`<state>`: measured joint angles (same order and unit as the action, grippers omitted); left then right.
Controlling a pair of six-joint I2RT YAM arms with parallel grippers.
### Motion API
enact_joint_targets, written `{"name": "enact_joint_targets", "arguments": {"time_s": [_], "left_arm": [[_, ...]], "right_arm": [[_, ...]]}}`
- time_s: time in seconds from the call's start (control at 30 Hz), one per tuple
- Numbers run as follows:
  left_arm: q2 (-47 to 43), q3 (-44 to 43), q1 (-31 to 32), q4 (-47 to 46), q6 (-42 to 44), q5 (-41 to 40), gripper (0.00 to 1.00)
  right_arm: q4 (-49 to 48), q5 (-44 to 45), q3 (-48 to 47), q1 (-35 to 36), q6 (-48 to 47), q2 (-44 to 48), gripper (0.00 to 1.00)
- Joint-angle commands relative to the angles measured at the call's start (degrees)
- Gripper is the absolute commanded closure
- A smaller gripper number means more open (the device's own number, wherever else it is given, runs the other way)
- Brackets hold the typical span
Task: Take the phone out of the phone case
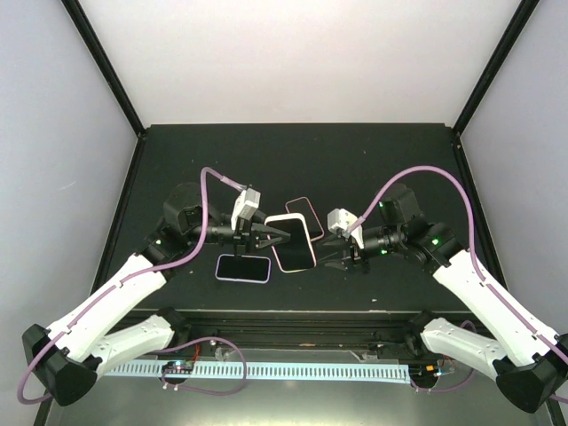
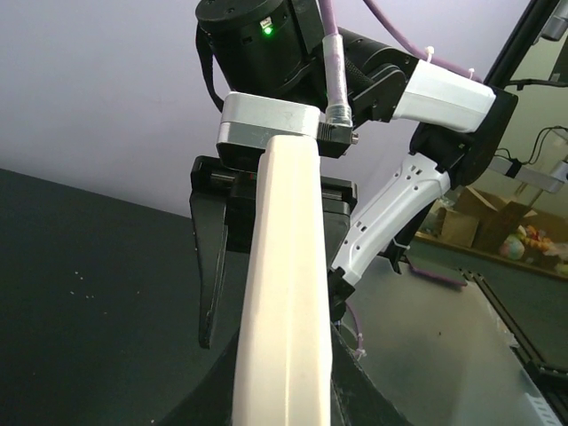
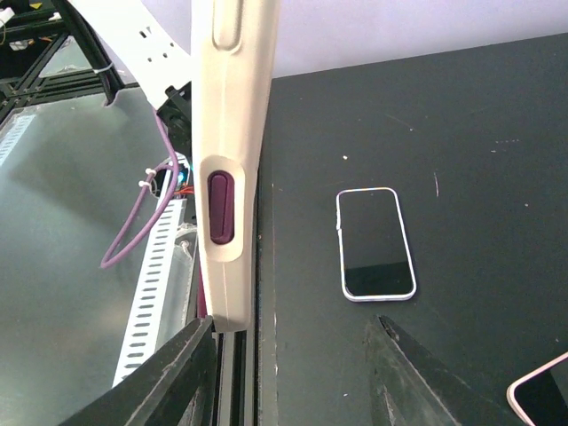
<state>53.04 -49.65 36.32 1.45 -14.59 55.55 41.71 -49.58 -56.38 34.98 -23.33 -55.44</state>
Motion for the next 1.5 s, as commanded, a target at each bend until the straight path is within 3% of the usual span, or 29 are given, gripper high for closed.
{"name": "enact_joint_targets", "arguments": {"time_s": [0.0,0.7,1.1,1.47], "left_arm": [[0.4,-0.6,-0.5,-5.1,-1.3,2.4,0.98],[1.1,-0.3,-0.5,-7.5,-3.6,5.7,0.98],[2.9,0.4,-0.5,-11.7,-7.5,9.5,0.98],[3.7,0.9,-0.4,-14.3,-9.7,11.7,0.99]], "right_arm": [[-1.5,-0.5,0.2,-0.2,0.9,-0.1,0.53],[-4.4,4.8,-1.2,-0.2,4.9,-3.0,0.54],[-8.2,19.2,-3.3,-0.2,8.5,-4.6,0.55],[-9.5,21.9,-4.5,-0.2,8.5,-6.4,0.55]]}}
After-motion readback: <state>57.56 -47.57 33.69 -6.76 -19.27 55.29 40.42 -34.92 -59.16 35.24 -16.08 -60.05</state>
